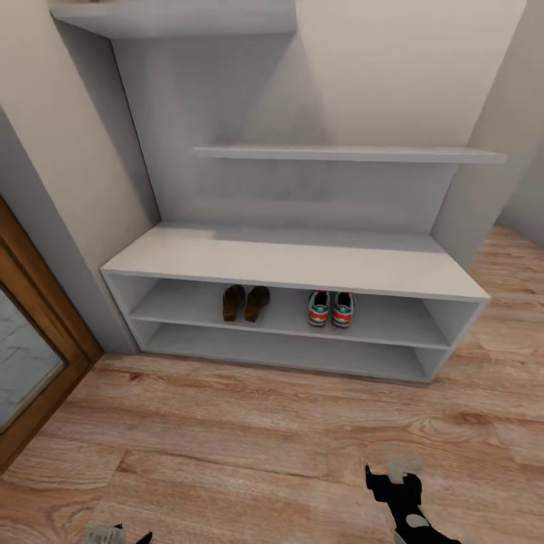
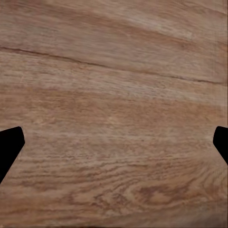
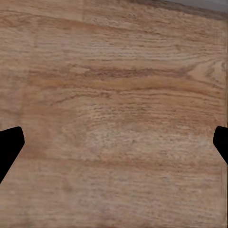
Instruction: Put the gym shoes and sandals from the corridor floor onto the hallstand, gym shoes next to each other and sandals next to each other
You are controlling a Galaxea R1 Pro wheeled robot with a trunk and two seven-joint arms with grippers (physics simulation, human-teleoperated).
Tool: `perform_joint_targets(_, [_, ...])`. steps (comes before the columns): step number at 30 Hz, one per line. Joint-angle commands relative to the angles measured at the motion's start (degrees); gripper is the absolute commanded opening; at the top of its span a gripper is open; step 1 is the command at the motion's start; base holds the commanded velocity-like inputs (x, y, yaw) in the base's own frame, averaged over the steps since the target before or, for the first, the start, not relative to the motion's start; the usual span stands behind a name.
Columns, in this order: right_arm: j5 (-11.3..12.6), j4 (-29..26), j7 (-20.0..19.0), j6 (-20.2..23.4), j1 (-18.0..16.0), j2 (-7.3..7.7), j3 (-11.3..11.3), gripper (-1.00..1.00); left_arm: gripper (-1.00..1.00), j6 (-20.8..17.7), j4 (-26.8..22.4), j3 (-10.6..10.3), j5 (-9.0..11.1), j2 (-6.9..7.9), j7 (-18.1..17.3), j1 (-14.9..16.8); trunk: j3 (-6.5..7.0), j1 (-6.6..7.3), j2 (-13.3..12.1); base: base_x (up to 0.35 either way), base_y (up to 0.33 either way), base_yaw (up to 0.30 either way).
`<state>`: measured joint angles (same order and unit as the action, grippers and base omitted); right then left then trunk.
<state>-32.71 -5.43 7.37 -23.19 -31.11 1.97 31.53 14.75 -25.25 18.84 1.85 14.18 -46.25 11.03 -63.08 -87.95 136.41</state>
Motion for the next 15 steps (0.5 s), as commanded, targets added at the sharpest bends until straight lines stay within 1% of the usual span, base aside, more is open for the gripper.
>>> perform_joint_targets(1, [-0.88, 0.11, -0.16, -1.55, 1.12, 0.34, 0.27, 1.00, 1.00, 0.08, 0.20, 0.16, 0.13, -0.03, 0.40, 0.05, 0.15, 0.24, -0.40, 0.000, 0.000, 0.000])
perform_joint_targets(6, [-1.51, 0.09, -1.45, -7.73, 5.80, 1.25, 0.28, 1.00, 1.00, 0.10, 1.13, 0.20, 0.25, -0.07, 2.41, 0.04, 1.04, 1.34, -2.40, 0.000, 0.000, 0.000])
perform_joint_targets(13, [-1.81, 0.12, -1.96, -14.89, 10.12, 2.33, 0.27, 1.00, 1.00, 0.14, 1.92, 0.28, 0.51, -0.04, 4.81, 0.04, 2.30, 2.87, -5.21, 0.000, 0.000, 0.000])
perform_joint_targets(14, [-1.83, 0.14, -2.04, -17.62, 12.24, 2.75, 0.26, 1.00, 1.00, 0.17, 2.04, 0.28, 0.57, -0.08, 6.65, 0.04, 2.48, 3.09, -5.61, 0.000, 0.000, 0.000])
perform_joint_targets(15, [-1.83, 0.14, -2.05, -18.17, 12.69, 2.80, 0.27, 1.00, 1.00, 0.18, 2.06, 0.29, 0.58, -0.09, 7.14, 0.04, 2.66, 3.31, -6.01, 0.000, 0.000, 0.000])
